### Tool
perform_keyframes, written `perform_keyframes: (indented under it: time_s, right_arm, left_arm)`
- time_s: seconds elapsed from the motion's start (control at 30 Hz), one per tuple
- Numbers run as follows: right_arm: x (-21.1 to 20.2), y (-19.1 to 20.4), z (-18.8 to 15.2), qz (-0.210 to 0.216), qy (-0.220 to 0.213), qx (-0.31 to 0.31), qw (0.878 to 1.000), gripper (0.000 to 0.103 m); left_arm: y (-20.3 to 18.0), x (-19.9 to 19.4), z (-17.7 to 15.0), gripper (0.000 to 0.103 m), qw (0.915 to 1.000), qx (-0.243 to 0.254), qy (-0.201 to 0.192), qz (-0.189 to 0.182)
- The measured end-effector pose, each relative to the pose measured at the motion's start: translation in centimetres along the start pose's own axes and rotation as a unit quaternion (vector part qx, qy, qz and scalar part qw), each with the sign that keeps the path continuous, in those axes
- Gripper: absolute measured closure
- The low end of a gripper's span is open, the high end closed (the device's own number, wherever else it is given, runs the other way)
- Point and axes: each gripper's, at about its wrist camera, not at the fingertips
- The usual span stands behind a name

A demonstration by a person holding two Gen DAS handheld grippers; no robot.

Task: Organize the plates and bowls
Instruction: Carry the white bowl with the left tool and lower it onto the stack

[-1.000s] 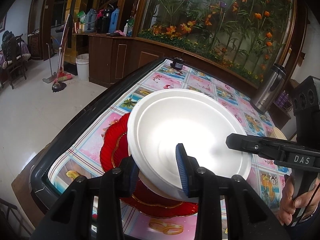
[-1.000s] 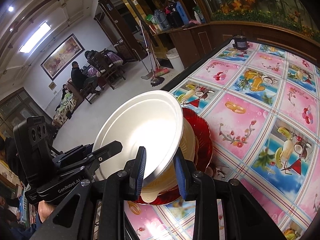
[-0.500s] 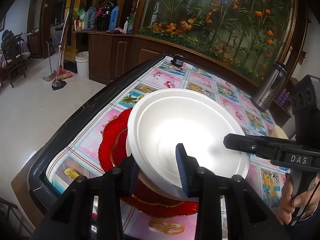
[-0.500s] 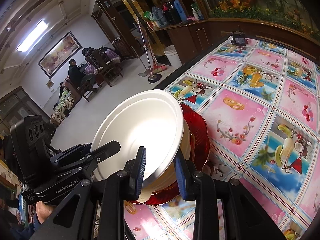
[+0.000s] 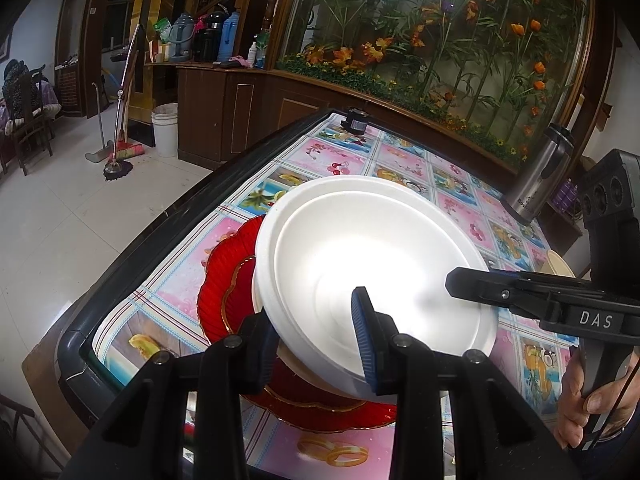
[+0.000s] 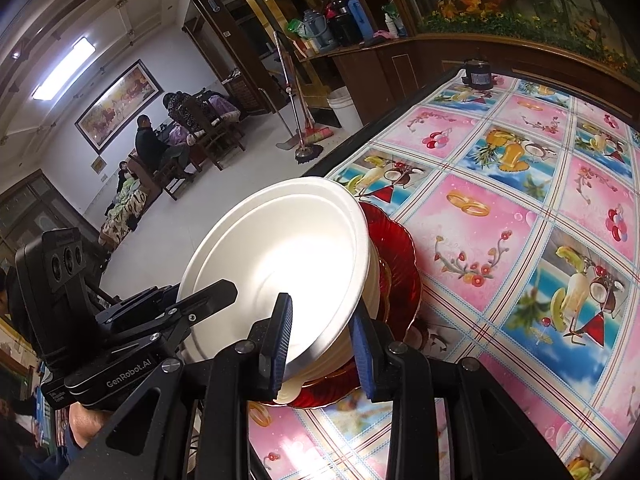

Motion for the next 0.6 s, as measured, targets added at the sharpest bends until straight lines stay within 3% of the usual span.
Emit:
perform_keyframes:
  time_s: [0.3, 0.6]
  right_arm:
    - [0.05, -0.07, 0.08, 0.0, 0.004, -0.006, 1.0, 0.069]
    - [-0.26, 0.35, 0.0, 0.0, 0.003, -0.014, 1.0, 0.061]
  left_arm:
    - [0.2, -0.04, -0.23, 0.07, 1.0, -0.002, -0.002, 0.0]
    - [0.33, -0.16, -0.31, 0.069, 1.0, -0.002, -0.002, 0.0]
Point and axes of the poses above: each gripper's, at about its wrist camera, not at the fingertips, and x roughly the way its jaws point, y to its left, z to its top, and after that the axes turned 13 degrees about z, right-handed
